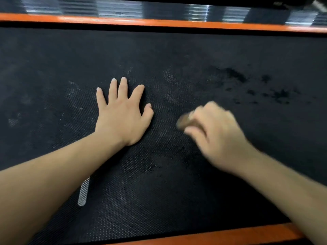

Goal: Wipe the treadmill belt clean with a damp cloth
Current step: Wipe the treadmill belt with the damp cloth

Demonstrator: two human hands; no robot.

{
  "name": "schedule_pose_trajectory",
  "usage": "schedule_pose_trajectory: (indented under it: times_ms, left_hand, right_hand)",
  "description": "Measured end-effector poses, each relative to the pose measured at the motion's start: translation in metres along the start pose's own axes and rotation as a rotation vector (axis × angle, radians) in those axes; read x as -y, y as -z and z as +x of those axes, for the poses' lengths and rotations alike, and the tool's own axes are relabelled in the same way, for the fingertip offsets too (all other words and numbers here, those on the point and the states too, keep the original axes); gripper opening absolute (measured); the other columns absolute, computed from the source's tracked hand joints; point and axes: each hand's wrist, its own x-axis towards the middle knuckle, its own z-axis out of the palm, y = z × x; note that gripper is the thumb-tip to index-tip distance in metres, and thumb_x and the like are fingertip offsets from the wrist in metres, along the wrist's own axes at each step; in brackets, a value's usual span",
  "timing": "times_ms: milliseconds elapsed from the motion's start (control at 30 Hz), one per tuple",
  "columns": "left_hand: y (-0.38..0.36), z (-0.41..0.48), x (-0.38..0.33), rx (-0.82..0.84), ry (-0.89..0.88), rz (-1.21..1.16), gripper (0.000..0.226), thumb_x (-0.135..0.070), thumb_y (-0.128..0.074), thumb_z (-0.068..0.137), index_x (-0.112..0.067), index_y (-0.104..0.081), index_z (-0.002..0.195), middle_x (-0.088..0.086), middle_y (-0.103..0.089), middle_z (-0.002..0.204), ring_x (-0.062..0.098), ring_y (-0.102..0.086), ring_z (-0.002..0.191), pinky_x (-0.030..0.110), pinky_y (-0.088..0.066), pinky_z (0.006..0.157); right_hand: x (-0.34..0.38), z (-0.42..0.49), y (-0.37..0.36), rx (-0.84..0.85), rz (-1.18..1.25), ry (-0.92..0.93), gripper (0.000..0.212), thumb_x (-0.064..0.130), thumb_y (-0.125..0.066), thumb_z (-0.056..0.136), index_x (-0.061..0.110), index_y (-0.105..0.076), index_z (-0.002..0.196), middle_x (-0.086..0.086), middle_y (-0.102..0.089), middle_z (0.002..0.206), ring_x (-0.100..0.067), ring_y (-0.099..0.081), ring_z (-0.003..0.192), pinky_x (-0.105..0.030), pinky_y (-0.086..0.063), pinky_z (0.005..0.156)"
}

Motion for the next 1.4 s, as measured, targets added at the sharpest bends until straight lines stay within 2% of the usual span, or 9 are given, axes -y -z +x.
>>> schedule_pose_trajectory:
  times_ms: [100, 300, 500, 567, 667, 867, 1067, 1300, 1400]
  left_hand:
    - [0.000, 0.000, 0.000, -0.007, 0.006, 0.003, 0.068, -0.062, -0.016, 0.092, -0.033, -0.025, 0.153, 0.014, -0.013, 0.167, 0.033, -0.001, 0.155, 0.063, -0.001, 0.121]
    - [0.000, 0.000, 0.001, -0.011, 0.000, -0.015, 0.065, -0.062, -0.021, 0.096, -0.033, -0.026, 0.154, 0.016, -0.013, 0.167, 0.033, -0.001, 0.155, 0.062, 0.001, 0.122]
    - [0.002, -0.001, 0.000, -0.025, -0.022, -0.028, 0.065, -0.064, -0.021, 0.096, -0.037, -0.026, 0.155, 0.013, -0.014, 0.167, 0.033, -0.001, 0.155, 0.063, 0.003, 0.121]
    - [0.002, -0.002, -0.001, -0.011, -0.028, -0.033, 0.064, -0.064, -0.022, 0.097, -0.038, -0.026, 0.155, 0.012, -0.014, 0.167, 0.032, -0.001, 0.155, 0.064, 0.003, 0.121]
    - [0.002, 0.000, -0.001, -0.011, -0.048, -0.048, 0.059, -0.060, -0.028, 0.100, -0.037, -0.030, 0.155, 0.012, -0.017, 0.167, 0.031, -0.003, 0.155, 0.064, 0.003, 0.121]
    - [0.017, 0.006, -0.028, -0.029, -0.221, -0.125, 0.051, -0.044, -0.041, 0.096, -0.020, -0.056, 0.139, 0.015, -0.045, 0.150, 0.039, -0.024, 0.150, 0.060, -0.013, 0.121]
    - [-0.005, 0.009, -0.086, 0.074, -0.108, -0.145, 0.057, -0.051, -0.030, 0.102, -0.031, -0.029, 0.154, 0.008, -0.013, 0.169, 0.032, 0.001, 0.156, 0.057, 0.004, 0.123]
    - [-0.016, 0.006, -0.088, 0.032, -0.133, -0.015, 0.067, -0.052, -0.013, 0.097, -0.025, -0.014, 0.158, 0.013, -0.001, 0.169, 0.035, 0.008, 0.155, 0.062, 0.004, 0.121]
    - [-0.016, 0.005, -0.087, 0.055, -0.128, -0.008, 0.066, -0.052, -0.013, 0.098, -0.026, -0.012, 0.159, 0.012, 0.000, 0.169, 0.034, 0.010, 0.155, 0.061, 0.006, 0.121]
  right_hand:
    - [-0.004, -0.033, 0.009, 0.113, 0.028, 0.179, 0.028, 0.050, -0.046, 0.093, 0.024, -0.055, 0.096, 0.000, -0.050, 0.089, -0.026, -0.052, 0.079, -0.041, -0.042, 0.069]
    - [-0.046, -0.009, 0.016, -0.090, -0.039, -0.188, 0.026, 0.046, -0.052, 0.094, 0.021, -0.058, 0.098, -0.002, -0.049, 0.092, -0.031, -0.055, 0.087, -0.048, -0.047, 0.080]
    - [-0.025, -0.056, 0.021, 0.093, 0.023, 0.166, 0.030, 0.051, -0.046, 0.094, 0.026, -0.061, 0.102, 0.004, -0.051, 0.092, -0.023, -0.053, 0.083, -0.041, -0.043, 0.073]
    - [-0.057, -0.029, 0.028, -0.025, -0.032, 0.027, 0.018, 0.048, -0.048, 0.094, 0.034, -0.057, 0.101, 0.007, -0.049, 0.091, -0.024, -0.055, 0.088, -0.045, -0.047, 0.081]
    - [-0.079, -0.011, 0.026, -0.105, -0.087, -0.259, 0.025, 0.046, -0.049, 0.093, 0.023, -0.055, 0.101, -0.005, -0.052, 0.096, -0.034, -0.055, 0.091, -0.050, -0.047, 0.084]
    - [-0.031, -0.065, 0.021, 0.094, 0.008, 0.070, 0.036, 0.050, -0.045, 0.093, 0.018, -0.060, 0.102, -0.001, -0.051, 0.095, -0.026, -0.053, 0.084, -0.043, -0.044, 0.073]
    - [-0.102, 0.020, 0.025, -0.111, -0.080, -0.343, 0.031, 0.047, -0.049, 0.096, 0.021, -0.055, 0.110, -0.007, -0.050, 0.102, -0.037, -0.054, 0.101, -0.050, -0.044, 0.092]
    - [-0.073, 0.004, 0.016, 0.006, -0.071, 0.035, 0.035, 0.053, -0.040, 0.093, 0.029, -0.061, 0.109, -0.003, -0.055, 0.098, -0.028, -0.056, 0.094, -0.048, -0.046, 0.084]
    - [-0.121, 0.065, 0.022, -0.132, -0.172, -0.248, 0.033, 0.048, -0.046, 0.097, 0.021, -0.057, 0.112, -0.015, -0.055, 0.105, -0.039, -0.055, 0.100, -0.048, -0.044, 0.087]
